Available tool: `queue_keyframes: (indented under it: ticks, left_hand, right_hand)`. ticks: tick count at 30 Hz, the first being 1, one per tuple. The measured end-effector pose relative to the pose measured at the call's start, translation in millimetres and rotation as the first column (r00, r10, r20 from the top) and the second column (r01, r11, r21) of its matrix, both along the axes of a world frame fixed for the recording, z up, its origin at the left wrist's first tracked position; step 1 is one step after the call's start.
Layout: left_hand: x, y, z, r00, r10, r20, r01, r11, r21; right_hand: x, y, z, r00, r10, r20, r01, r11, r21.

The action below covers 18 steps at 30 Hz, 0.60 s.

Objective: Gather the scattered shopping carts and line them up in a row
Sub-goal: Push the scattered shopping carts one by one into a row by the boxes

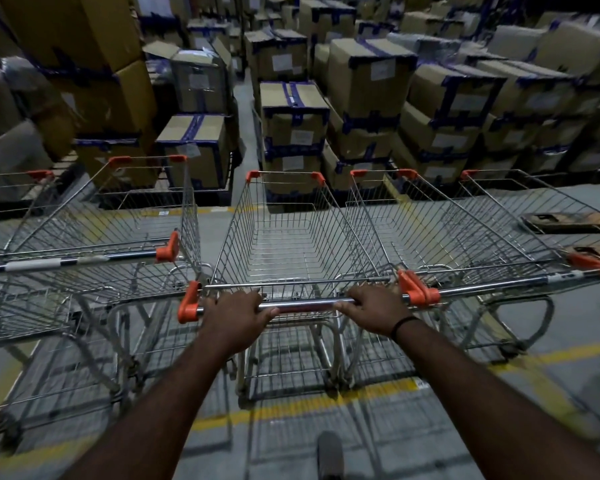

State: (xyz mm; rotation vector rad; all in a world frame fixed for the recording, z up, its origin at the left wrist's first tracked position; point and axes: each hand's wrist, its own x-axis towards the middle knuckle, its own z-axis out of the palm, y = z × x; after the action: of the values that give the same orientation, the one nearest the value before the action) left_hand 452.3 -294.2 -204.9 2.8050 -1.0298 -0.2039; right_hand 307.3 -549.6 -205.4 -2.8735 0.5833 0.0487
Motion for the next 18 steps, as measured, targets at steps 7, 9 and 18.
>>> queue_keyframes:
  ticks: [7,9,18]
  left_hand:
    - [-9,5,-2,1.0,-0.024,-0.001,0.024,1.0,-0.017]
    - [-8,9,3,0.998,-0.059,-0.031,0.058,0.998,-0.018]
    - [16,44,2,0.997,-0.077,0.011,0.077,0.997,0.026]
  right_hand:
    - [-9,-3,-1,1.0,0.025,0.001,-0.025,0.998,0.055]
    - [-10,-5,-3,0.999,0.031,0.012,-0.032,0.998,0.06]
    - [-1,-4,14,0.993,0.02,-0.119,-0.004,0.991,0.131]
